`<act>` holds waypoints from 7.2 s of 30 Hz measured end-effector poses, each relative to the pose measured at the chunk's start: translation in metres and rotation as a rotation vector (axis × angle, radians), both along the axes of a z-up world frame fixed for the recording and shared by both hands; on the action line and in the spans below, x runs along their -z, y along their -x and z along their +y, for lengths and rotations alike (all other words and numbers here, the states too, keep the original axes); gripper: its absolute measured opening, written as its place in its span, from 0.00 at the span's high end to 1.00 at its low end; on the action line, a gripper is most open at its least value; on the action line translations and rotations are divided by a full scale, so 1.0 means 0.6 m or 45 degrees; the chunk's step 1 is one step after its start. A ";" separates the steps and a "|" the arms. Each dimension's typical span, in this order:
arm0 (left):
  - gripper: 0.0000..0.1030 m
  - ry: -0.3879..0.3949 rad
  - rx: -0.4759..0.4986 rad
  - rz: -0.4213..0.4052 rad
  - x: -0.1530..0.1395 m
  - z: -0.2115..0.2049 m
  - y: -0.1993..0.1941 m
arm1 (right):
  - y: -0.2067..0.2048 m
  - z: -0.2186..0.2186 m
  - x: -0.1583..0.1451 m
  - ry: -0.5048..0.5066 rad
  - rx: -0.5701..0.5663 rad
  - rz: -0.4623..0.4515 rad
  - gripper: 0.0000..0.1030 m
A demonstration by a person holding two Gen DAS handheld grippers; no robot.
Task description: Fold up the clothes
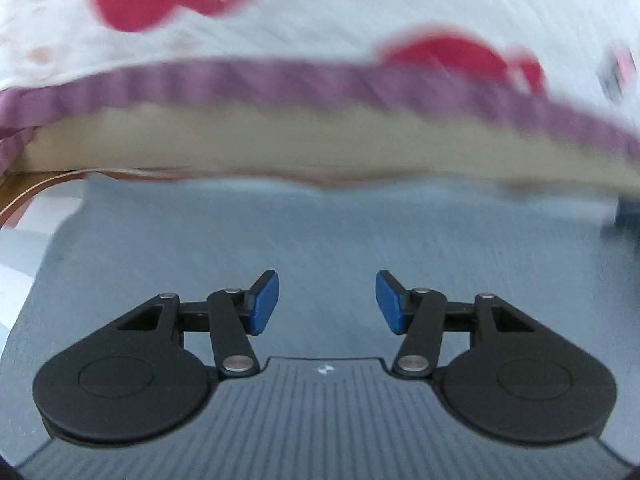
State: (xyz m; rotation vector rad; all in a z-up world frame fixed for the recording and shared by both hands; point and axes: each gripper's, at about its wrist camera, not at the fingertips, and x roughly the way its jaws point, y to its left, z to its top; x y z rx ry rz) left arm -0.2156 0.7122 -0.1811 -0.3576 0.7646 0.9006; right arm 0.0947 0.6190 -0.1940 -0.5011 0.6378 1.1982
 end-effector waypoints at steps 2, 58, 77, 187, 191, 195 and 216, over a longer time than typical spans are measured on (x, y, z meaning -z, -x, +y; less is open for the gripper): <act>0.48 0.001 0.035 0.032 0.003 -0.046 -0.026 | -0.023 -0.044 -0.029 -0.065 0.085 0.009 0.36; 0.41 0.301 0.526 -0.198 0.064 -0.396 -0.270 | -0.248 -0.515 -0.067 -0.081 1.007 0.210 0.78; 0.39 0.354 0.379 -0.291 0.053 -0.356 -0.245 | -0.222 -0.471 0.031 -0.666 1.057 0.585 0.70; 0.56 0.432 -1.167 -0.814 0.072 -0.048 0.515 | 0.144 -0.360 -0.052 -0.326 0.425 0.162 0.93; 0.47 0.384 -1.163 -0.799 0.071 -0.038 0.506 | 0.136 -0.354 -0.063 -0.348 0.401 0.152 0.93; 0.71 0.313 -1.094 -0.686 0.070 -0.007 0.489 | 0.121 -0.342 -0.069 -0.350 0.383 0.170 0.93; 0.93 0.233 -1.034 -0.505 0.059 0.008 0.464 | 0.106 -0.300 -0.015 -0.097 0.404 0.176 0.79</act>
